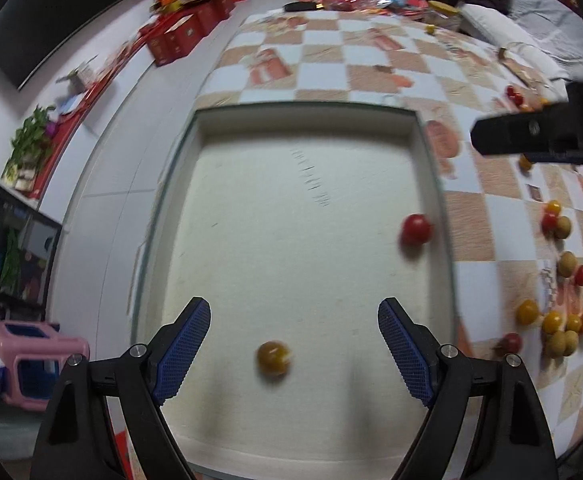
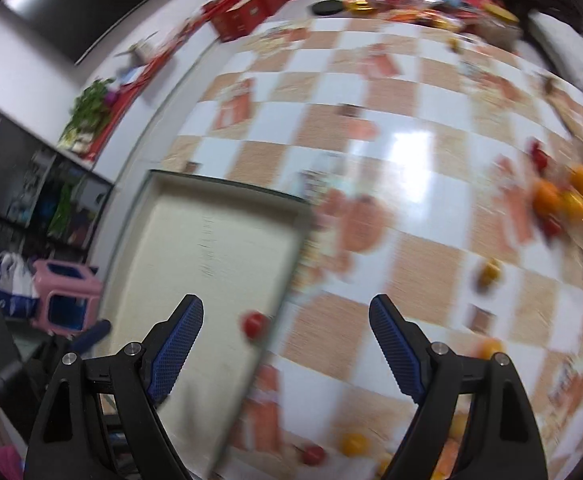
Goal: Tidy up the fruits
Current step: 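Move both open tools back over the fruits on the table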
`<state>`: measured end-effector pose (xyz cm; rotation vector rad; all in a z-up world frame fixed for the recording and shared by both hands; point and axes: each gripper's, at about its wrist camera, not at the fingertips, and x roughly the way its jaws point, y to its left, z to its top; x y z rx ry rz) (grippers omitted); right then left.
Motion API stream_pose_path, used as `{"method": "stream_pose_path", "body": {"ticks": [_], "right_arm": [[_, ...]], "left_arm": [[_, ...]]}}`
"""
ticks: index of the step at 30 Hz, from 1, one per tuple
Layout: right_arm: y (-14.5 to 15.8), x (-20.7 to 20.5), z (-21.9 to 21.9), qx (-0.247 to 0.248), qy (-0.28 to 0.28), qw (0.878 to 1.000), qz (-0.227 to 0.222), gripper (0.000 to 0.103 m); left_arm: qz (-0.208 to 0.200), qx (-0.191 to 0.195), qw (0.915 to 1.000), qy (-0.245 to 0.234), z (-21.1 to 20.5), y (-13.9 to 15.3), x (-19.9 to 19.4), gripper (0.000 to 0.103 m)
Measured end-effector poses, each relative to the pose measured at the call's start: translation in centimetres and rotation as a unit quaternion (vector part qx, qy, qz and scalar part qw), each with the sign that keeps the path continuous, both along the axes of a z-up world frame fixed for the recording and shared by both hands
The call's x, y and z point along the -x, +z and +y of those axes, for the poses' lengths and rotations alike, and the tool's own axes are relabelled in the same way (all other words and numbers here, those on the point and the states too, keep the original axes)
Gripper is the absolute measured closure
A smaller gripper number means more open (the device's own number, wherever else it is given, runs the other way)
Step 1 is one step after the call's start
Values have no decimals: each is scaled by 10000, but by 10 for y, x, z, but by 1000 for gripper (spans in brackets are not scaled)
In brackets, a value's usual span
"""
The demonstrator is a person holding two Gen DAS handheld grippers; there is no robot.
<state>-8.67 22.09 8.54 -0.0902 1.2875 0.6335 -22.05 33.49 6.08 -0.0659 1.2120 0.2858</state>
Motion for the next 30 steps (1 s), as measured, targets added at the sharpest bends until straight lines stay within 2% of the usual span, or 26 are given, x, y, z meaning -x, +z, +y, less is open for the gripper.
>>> {"method": "stream_pose_path", "body": {"ticks": [7, 14, 18, 21, 26, 28, 30], "right_arm": [[-1, 16, -91, 309, -678, 9972, 44, 15], [-9, 53, -175, 807, -1005, 9916, 100, 15], [-20, 70, -205, 929, -1036, 9900, 236, 15], [-26, 82, -219, 962, -943, 9904, 299, 15], [-40, 96, -229, 1085, -766, 9905, 362, 15], [-45, 99, -232, 1115, -714, 9906, 341, 17], [-49, 99, -231, 1121, -653, 9911, 297, 23]], "left_arm": [[-153, 193, 9952, -944, -59, 16, -16, 16], [95, 364, 9825, -1827, -121, -2, -29, 16], [222, 310, 9748, -2199, -146, -13, -31, 16], [302, 275, 9701, -2391, -160, -20, -33, 16], [440, 276, 9690, -2415, -167, -34, -38, 16], [472, 260, 9693, -2400, -169, -37, -41, 16], [439, 241, 9703, -2367, -168, -38, -43, 16]]}}
